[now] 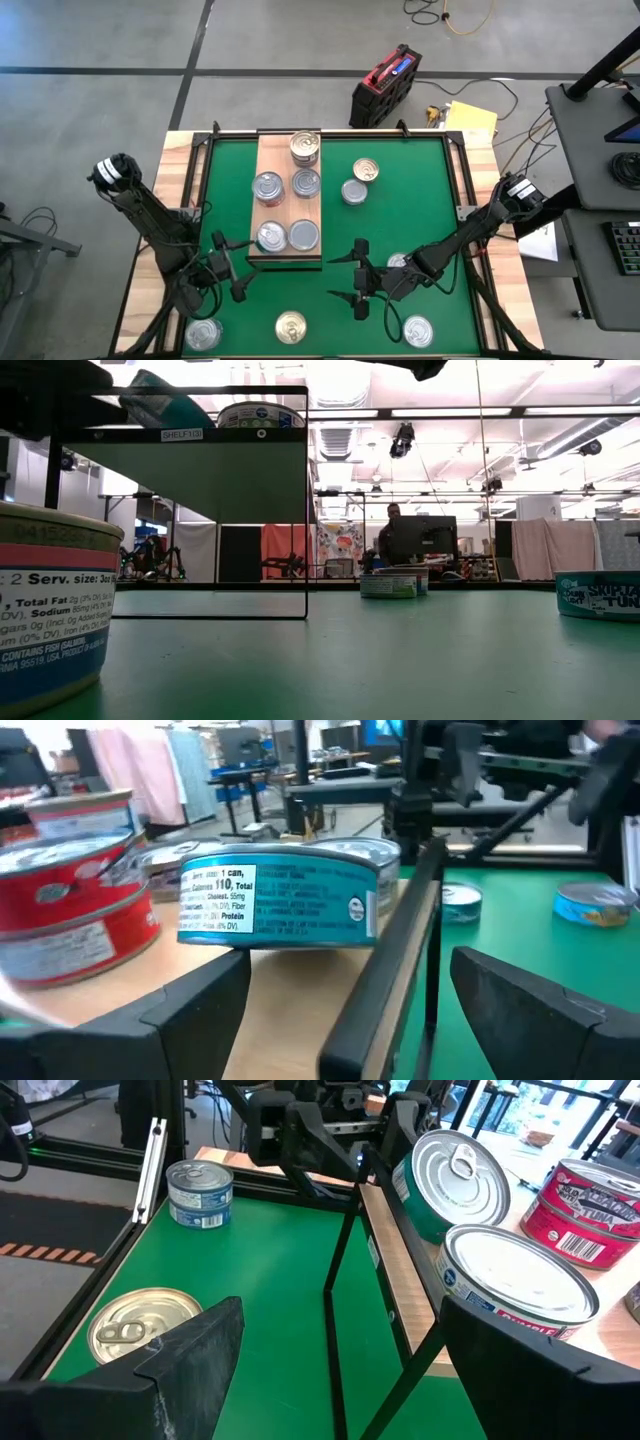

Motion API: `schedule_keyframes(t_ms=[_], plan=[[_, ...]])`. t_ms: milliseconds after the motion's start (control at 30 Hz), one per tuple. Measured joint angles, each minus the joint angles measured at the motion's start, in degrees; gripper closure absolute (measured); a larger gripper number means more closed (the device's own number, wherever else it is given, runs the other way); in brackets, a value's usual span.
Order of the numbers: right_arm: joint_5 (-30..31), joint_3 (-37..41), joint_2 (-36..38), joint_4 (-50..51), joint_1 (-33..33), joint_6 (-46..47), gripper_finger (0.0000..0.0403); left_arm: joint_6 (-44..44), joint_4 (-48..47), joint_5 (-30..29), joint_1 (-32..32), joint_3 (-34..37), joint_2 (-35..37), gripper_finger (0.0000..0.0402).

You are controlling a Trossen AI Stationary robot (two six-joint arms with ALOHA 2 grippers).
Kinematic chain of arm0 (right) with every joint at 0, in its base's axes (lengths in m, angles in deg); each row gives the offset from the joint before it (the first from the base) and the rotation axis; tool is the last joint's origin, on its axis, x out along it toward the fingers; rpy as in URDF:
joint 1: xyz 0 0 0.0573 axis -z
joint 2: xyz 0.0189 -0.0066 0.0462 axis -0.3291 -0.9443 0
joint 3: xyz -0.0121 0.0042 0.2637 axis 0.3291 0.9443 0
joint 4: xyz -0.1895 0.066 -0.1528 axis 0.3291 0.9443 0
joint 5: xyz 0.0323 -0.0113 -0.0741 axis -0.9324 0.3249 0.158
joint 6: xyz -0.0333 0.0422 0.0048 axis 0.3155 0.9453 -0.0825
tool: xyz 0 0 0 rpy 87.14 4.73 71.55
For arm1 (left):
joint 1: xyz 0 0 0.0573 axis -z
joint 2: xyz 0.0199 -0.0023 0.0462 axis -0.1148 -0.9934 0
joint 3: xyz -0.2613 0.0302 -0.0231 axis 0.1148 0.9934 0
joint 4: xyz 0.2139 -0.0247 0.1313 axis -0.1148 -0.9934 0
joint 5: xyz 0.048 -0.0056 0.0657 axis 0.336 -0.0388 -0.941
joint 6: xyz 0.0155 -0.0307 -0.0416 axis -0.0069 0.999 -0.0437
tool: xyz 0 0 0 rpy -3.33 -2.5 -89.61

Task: Stack canned seafood by type on shelf
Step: Put the green and blue tuna can on the shelf

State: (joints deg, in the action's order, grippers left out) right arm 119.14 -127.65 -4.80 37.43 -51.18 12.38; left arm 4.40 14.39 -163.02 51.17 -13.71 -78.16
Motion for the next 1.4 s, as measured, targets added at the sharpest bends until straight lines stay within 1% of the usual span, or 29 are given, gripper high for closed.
schedule_keyframes(t_ms=[100, 167, 433, 667, 867, 1100, 1400], plan=[[0.0, 0.0, 0.0, 0.0, 0.0, 0.0, 0.0074, -1.2, 0.0, 0.0, 0.0, 0.0, 0.0, 0.0074], [0.0, 0.0, 0.0, 0.0, 0.0, 0.0, 0.0074, -0.4, 0.0, 0.0, 0.0, -0.1, 0.0, 0.0074], [0.0, 0.0, 0.0, 0.0, 0.0, 0.3, 0.0074, 7.0, 0.2, 0.0, 0.0, -0.1, 0.4, 0.0074], [0.0, 0.0, 0.0, 0.0, 0.0, 0.6, 0.0074, 16.5, 0.2, 0.4, 0.0, -0.1, 0.5, 0.0074], [0.0, 0.1, 0.0, 0.0, 0.0, 0.7, 0.0074, 20.0, 0.1, 2.0, 0.0, -0.1, 0.7, 0.0074], [0.0, 0.2, 0.0, 0.0, 0.0, 0.7, 0.0074, 20.3, 0.0, 3.2, 0.0, -0.1, 0.8, 0.0074], [0.0, 0.3, 0.0, 0.0, 0.0, 0.6, 0.0074, 21.7, 0.1, 3.0, 0.0, -0.1, 1.4, 0.0074]])
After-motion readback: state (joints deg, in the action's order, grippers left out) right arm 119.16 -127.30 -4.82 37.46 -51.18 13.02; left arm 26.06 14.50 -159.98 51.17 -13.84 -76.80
